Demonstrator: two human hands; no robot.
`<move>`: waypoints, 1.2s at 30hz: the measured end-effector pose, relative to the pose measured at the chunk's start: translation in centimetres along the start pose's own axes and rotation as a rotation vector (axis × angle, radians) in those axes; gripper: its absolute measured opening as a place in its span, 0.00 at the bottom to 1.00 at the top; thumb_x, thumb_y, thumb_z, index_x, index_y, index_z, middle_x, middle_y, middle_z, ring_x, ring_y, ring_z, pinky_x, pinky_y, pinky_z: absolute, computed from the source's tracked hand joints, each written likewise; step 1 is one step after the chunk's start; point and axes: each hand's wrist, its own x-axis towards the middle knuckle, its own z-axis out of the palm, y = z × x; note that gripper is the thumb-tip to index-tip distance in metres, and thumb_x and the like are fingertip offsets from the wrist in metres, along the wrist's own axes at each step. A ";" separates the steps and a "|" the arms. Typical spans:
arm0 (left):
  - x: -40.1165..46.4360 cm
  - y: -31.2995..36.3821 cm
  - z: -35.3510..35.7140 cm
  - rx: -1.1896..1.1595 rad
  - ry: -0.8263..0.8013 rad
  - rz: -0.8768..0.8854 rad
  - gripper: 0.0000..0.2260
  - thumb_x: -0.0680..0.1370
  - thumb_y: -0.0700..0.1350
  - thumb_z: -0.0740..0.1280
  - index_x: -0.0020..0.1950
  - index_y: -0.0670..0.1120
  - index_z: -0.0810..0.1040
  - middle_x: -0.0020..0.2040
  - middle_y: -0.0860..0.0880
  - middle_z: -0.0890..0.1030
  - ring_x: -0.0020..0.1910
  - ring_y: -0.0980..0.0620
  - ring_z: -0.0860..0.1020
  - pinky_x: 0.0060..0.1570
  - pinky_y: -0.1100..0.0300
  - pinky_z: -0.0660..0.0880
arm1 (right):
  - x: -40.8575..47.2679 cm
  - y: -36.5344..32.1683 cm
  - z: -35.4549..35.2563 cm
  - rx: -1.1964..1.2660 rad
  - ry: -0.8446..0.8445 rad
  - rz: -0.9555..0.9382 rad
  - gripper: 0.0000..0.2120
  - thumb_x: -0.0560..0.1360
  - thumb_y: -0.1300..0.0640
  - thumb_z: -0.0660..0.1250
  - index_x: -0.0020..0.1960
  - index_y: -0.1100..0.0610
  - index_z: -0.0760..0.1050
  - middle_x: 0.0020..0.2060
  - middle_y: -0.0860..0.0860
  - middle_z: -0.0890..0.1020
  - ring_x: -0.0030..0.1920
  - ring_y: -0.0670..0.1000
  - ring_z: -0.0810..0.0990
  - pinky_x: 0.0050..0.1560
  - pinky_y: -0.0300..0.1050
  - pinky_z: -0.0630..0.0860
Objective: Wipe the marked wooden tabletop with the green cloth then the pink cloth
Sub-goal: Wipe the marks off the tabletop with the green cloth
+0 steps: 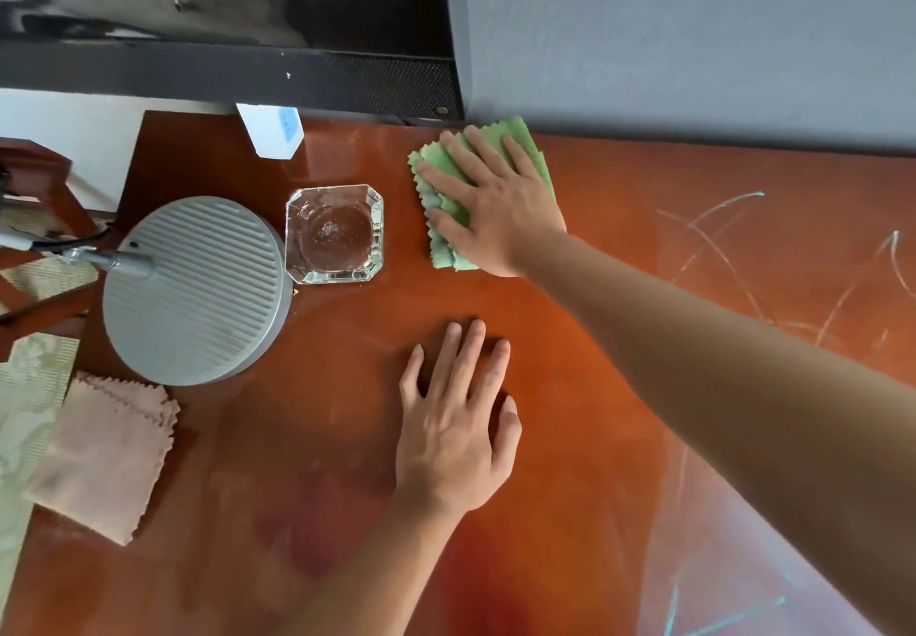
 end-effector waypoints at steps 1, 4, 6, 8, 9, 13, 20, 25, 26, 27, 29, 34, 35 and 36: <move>0.0 0.0 -0.1 0.003 -0.001 0.000 0.24 0.81 0.52 0.59 0.76 0.48 0.71 0.80 0.45 0.66 0.80 0.44 0.60 0.77 0.39 0.57 | -0.4 0.9 -0.2 0.016 0.008 0.033 0.30 0.81 0.34 0.40 0.82 0.38 0.47 0.83 0.49 0.49 0.83 0.54 0.43 0.80 0.58 0.37; 0.1 0.1 -0.2 0.003 -0.003 -0.001 0.24 0.81 0.52 0.59 0.76 0.48 0.72 0.80 0.45 0.66 0.80 0.44 0.61 0.76 0.39 0.57 | -2.1 3.7 -0.5 0.035 0.028 0.152 0.30 0.81 0.34 0.39 0.82 0.38 0.46 0.83 0.48 0.48 0.83 0.53 0.43 0.80 0.57 0.38; 0.2 0.2 -0.2 0.005 0.000 -0.002 0.23 0.81 0.53 0.58 0.76 0.48 0.72 0.79 0.45 0.66 0.80 0.44 0.62 0.76 0.39 0.57 | -3.7 5.4 -0.6 0.037 0.041 0.226 0.30 0.81 0.34 0.39 0.82 0.38 0.46 0.83 0.48 0.48 0.83 0.53 0.43 0.81 0.56 0.39; 0.1 0.2 -0.2 0.013 0.010 -0.006 0.23 0.81 0.53 0.58 0.75 0.48 0.73 0.79 0.45 0.67 0.79 0.44 0.63 0.76 0.39 0.58 | -5.3 6.6 -0.4 0.046 0.055 0.291 0.30 0.81 0.34 0.40 0.82 0.39 0.47 0.83 0.48 0.49 0.83 0.52 0.43 0.81 0.56 0.40; 0.1 0.2 -0.2 0.015 0.016 -0.006 0.23 0.81 0.53 0.58 0.75 0.48 0.73 0.79 0.45 0.67 0.79 0.44 0.63 0.76 0.39 0.59 | -6.1 7.0 -0.3 0.054 0.061 0.319 0.30 0.81 0.35 0.41 0.82 0.39 0.48 0.83 0.48 0.49 0.83 0.52 0.43 0.81 0.55 0.40; 0.1 0.3 -0.2 0.018 0.030 -0.004 0.23 0.81 0.52 0.59 0.75 0.48 0.74 0.78 0.45 0.68 0.79 0.44 0.64 0.75 0.38 0.60 | -9.0 6.9 0.3 0.080 0.091 0.413 0.32 0.81 0.34 0.40 0.83 0.43 0.48 0.83 0.48 0.49 0.83 0.52 0.43 0.81 0.56 0.41; 0.1 0.3 -0.2 0.027 0.002 -0.026 0.24 0.81 0.54 0.56 0.75 0.49 0.72 0.79 0.46 0.67 0.79 0.45 0.63 0.75 0.39 0.58 | -18.3 1.5 2.7 0.110 0.110 0.506 0.34 0.82 0.34 0.39 0.84 0.49 0.44 0.83 0.47 0.48 0.82 0.51 0.41 0.81 0.56 0.39; 0.6 0.6 -0.9 -0.012 -0.038 -0.040 0.24 0.81 0.53 0.56 0.75 0.48 0.73 0.79 0.46 0.67 0.79 0.45 0.63 0.75 0.40 0.57 | -21.7 0.7 3.6 0.092 0.069 0.498 0.34 0.82 0.33 0.39 0.84 0.48 0.42 0.83 0.46 0.46 0.82 0.50 0.38 0.81 0.55 0.38; 0.7 0.6 -1.0 -0.036 -0.045 -0.050 0.24 0.80 0.53 0.57 0.75 0.48 0.73 0.79 0.46 0.67 0.79 0.45 0.63 0.75 0.41 0.57 | -21.8 1.0 3.6 0.085 0.067 0.494 0.34 0.82 0.33 0.39 0.83 0.48 0.43 0.83 0.47 0.46 0.82 0.50 0.38 0.81 0.55 0.38; 0.9 0.7 -1.2 -0.059 -0.051 -0.059 0.25 0.78 0.53 0.58 0.74 0.48 0.74 0.79 0.46 0.67 0.79 0.45 0.63 0.74 0.42 0.57 | -21.8 1.3 3.6 0.081 0.068 0.496 0.34 0.82 0.33 0.39 0.83 0.48 0.43 0.83 0.47 0.46 0.82 0.50 0.38 0.81 0.55 0.38; 1.3 1.1 -1.5 -0.070 -0.057 -0.037 0.25 0.77 0.52 0.59 0.73 0.47 0.74 0.79 0.45 0.67 0.79 0.44 0.63 0.74 0.42 0.57 | -21.6 2.2 3.5 0.090 0.078 0.535 0.34 0.82 0.33 0.39 0.83 0.48 0.43 0.82 0.46 0.45 0.82 0.49 0.37 0.81 0.54 0.37; 3.1 5.0 -1.0 -0.092 -0.088 0.075 0.26 0.78 0.51 0.60 0.77 0.51 0.71 0.80 0.47 0.65 0.80 0.43 0.61 0.76 0.35 0.55 | -20.4 6.0 2.6 0.083 0.088 0.621 0.34 0.81 0.33 0.38 0.83 0.47 0.43 0.83 0.47 0.45 0.82 0.50 0.38 0.80 0.54 0.36; 3.3 5.9 -0.6 -0.089 -0.107 0.067 0.26 0.78 0.52 0.59 0.77 0.52 0.71 0.80 0.47 0.65 0.80 0.43 0.60 0.75 0.34 0.55 | -20.0 6.8 2.4 0.081 0.089 0.621 0.35 0.81 0.33 0.38 0.83 0.47 0.44 0.83 0.47 0.46 0.82 0.50 0.38 0.81 0.54 0.37; 3.4 6.6 -0.2 -0.066 -0.124 0.062 0.25 0.79 0.54 0.58 0.77 0.53 0.70 0.80 0.48 0.64 0.81 0.42 0.59 0.75 0.32 0.54 | -19.6 7.6 2.2 0.081 0.092 0.620 0.35 0.81 0.33 0.38 0.83 0.47 0.44 0.83 0.47 0.46 0.82 0.50 0.39 0.81 0.54 0.37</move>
